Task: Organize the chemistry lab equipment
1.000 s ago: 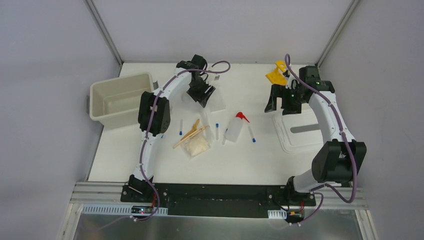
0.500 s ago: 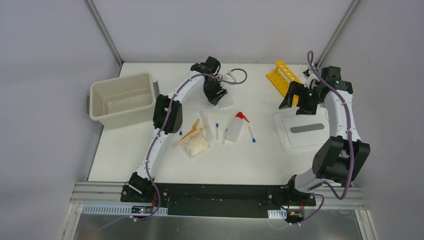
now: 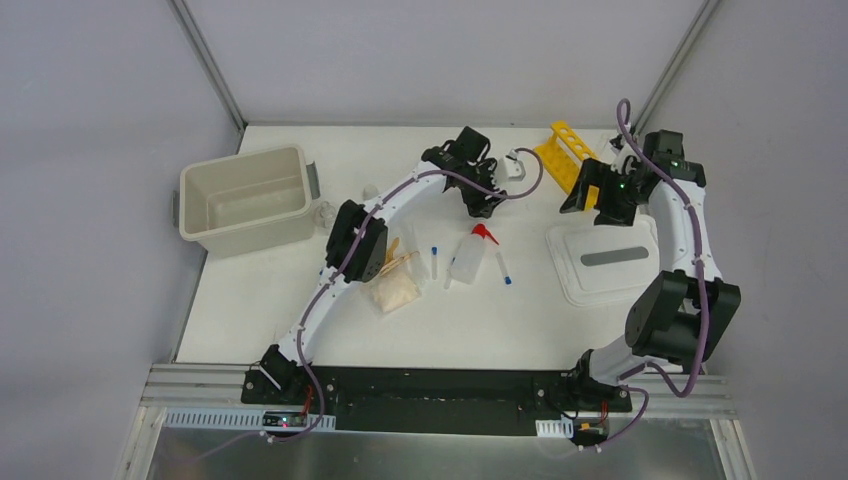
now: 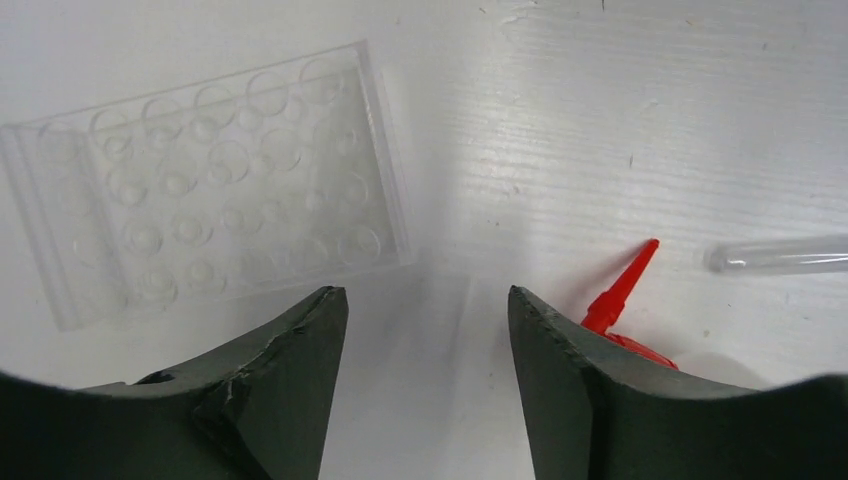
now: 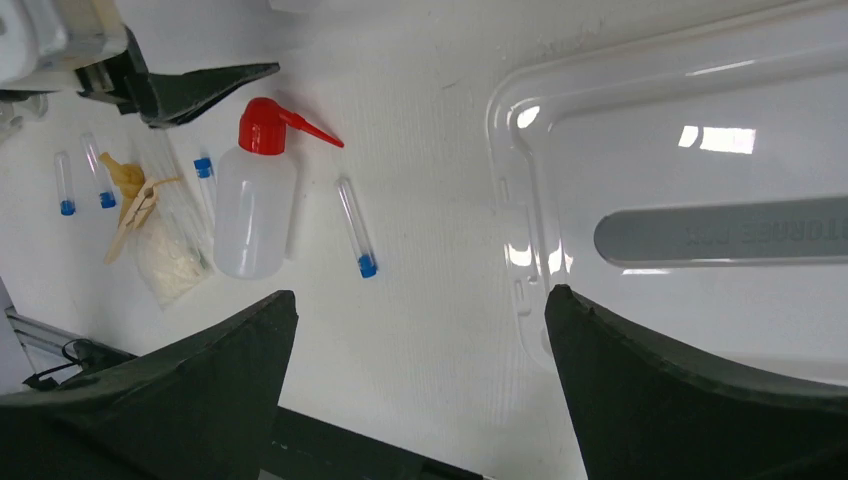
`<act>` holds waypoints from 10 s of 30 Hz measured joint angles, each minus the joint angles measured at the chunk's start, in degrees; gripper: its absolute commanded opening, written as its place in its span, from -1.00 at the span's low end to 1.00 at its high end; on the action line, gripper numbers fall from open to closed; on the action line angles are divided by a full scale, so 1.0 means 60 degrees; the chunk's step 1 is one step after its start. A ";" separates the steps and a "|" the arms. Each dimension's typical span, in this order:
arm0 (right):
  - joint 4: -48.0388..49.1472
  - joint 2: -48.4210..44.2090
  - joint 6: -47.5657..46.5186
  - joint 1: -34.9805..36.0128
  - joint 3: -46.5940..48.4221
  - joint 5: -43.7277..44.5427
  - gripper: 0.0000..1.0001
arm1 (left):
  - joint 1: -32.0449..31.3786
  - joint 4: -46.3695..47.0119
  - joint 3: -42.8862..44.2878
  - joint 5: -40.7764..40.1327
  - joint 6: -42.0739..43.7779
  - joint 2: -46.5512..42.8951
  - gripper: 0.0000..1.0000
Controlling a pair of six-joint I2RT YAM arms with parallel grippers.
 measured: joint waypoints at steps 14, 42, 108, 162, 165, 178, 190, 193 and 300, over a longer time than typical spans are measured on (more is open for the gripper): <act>0.1588 0.3960 0.0885 0.3843 0.3275 0.2965 0.99 | 0.2688 0.1151 -0.5956 0.0962 -0.3563 -0.7227 0.98; 0.1439 0.8386 -0.0623 0.5111 0.6765 0.5093 0.78 | 0.2827 0.0852 -0.8823 0.1155 -0.3985 -0.9879 0.98; 0.3570 0.2076 0.1351 0.6094 -0.3158 0.4229 -0.44 | 0.2834 0.0929 -1.1067 0.0871 -0.5031 -1.1999 0.98; -0.1417 -0.0186 0.1883 0.5781 0.0219 -0.5821 0.46 | -0.2565 0.0503 -1.1409 0.0131 0.0929 -1.2018 -1.00; -0.1333 -0.0222 0.1953 0.4805 0.0772 -0.5559 0.47 | -0.1719 0.1002 -1.1409 0.0437 -0.0933 -1.2021 -1.00; 0.0266 -0.0714 0.3672 0.4794 0.0852 -0.4517 0.21 | -0.1053 0.3289 -1.1409 0.0710 -0.5635 -1.1970 -1.00; 0.0568 -0.0714 0.3920 0.5147 0.0852 -0.4812 -0.31 | -0.1049 0.3716 -1.1409 0.0889 -0.6535 -1.1588 -1.00; 0.0572 -0.0714 0.3916 0.5151 0.0852 -0.4787 -0.37 | -0.1049 0.3719 -1.1409 0.0925 -0.6572 -1.1533 -1.00; 0.3107 0.4583 0.0918 0.4266 0.3657 0.3916 0.20 | 0.1388 0.1730 -1.1460 -0.1392 -0.7526 -1.0451 -0.02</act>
